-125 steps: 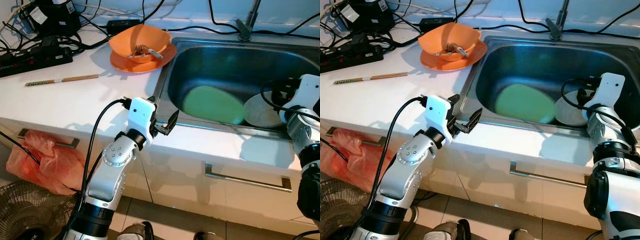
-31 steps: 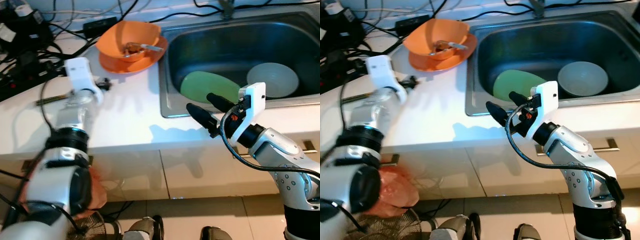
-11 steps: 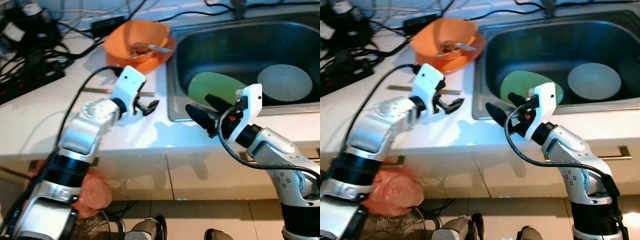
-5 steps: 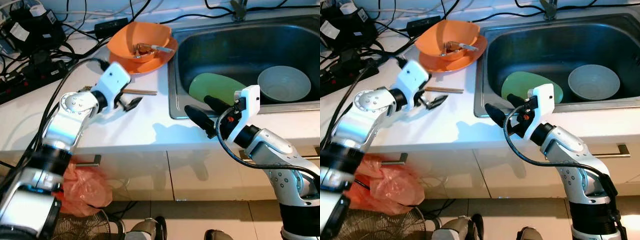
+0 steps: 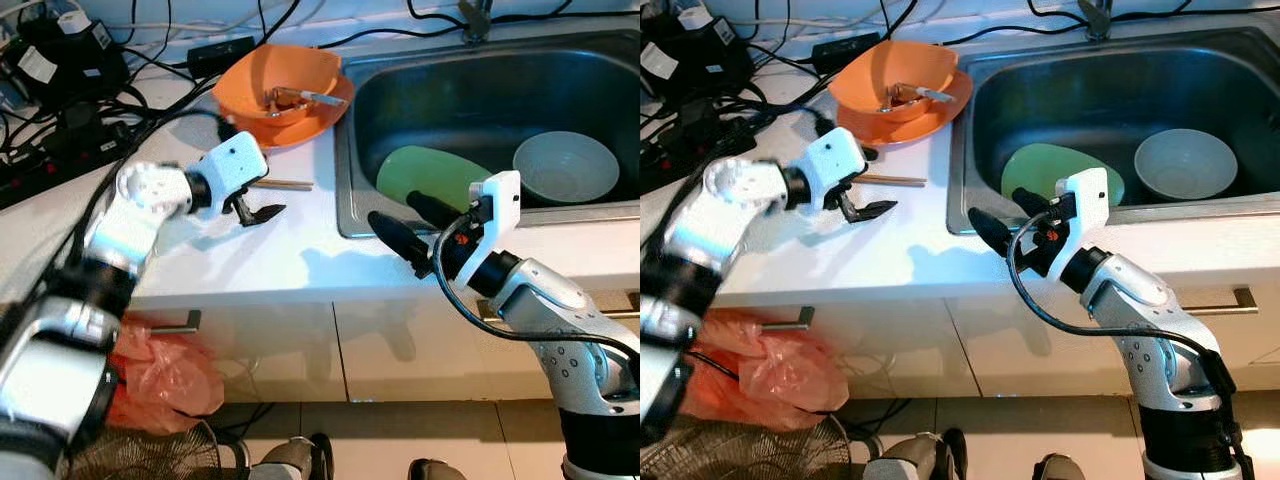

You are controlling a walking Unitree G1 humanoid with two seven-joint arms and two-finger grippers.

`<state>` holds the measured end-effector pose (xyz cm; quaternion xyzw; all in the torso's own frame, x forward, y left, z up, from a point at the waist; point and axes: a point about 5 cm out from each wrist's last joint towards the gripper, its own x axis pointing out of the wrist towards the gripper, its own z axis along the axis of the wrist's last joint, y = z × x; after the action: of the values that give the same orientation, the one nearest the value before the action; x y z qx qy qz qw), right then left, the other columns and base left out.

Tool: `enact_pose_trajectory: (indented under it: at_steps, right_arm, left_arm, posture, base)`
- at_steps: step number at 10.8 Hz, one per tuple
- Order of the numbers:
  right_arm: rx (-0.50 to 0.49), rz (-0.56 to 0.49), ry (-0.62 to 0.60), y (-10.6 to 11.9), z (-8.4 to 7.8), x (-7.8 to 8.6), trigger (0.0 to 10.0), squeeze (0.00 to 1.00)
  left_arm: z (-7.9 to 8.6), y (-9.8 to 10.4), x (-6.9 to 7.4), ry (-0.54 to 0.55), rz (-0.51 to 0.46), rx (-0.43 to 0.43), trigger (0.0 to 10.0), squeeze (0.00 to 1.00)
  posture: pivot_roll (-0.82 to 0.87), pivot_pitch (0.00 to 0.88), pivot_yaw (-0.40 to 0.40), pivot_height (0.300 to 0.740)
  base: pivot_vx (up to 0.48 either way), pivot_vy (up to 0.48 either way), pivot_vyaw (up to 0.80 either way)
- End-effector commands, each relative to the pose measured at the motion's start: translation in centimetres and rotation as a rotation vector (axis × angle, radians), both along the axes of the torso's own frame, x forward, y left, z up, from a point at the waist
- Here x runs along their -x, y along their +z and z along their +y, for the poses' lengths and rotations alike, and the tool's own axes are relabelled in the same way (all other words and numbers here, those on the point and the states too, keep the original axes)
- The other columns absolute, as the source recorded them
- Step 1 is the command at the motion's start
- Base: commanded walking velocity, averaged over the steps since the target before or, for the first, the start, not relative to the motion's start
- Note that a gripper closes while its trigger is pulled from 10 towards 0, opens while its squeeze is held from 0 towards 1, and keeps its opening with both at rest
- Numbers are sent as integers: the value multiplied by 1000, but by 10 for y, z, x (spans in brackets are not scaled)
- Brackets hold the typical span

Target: Kitchen organization

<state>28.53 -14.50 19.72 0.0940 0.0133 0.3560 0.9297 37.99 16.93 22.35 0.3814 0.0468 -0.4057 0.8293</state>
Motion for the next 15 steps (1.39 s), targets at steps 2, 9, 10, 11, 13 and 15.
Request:
enact_pose_trajectory:
  at_steps: [2, 9, 10, 11, 13, 15]
  right_arm:
    - [-17, -20, 27, 3, 4, 5, 10000, 996]
    - [-27, -20, 20, 5, 4, 7, 10000, 1000]
    - [-28, -19, 20, 5, 4, 8, 10000, 1000]
    - [-29, -18, 18, 6, 3, 9, 10000, 1000]
    - [-29, -17, 19, 6, 2, 9, 10000, 1000]
    - [-28, -19, 17, 7, 1, 9, 10000, 1000]
  left_arm:
    - [0, -23, 2, -78, 142, -111, 10000, 0]
    - [6, -19, -22, 217, 152, 140, 10000, 0]
    - [6, -23, -22, 247, 195, 172, 10000, 0]
    - [6, -28, -21, 259, 254, 173, 3843, 0]
    - [3, -34, -18, 231, 365, 167, 0, 0]
    - [5, -38, -16, 231, 416, 146, 0, 0]
  posture:
    - [37, 167, 153, 740]
    - [18, 171, 155, 740]
    - [16, 172, 156, 740]
    - [13, 175, 156, 740]
    - [9, 179, 154, 740]
    - [9, 179, 155, 740]
  base:
    - [0, 0, 0]
    - [0, 0, 0]
    - [0, 0, 0]
    - [0, 0, 0]
    - [0, 0, 0]
    - [0, 0, 0]
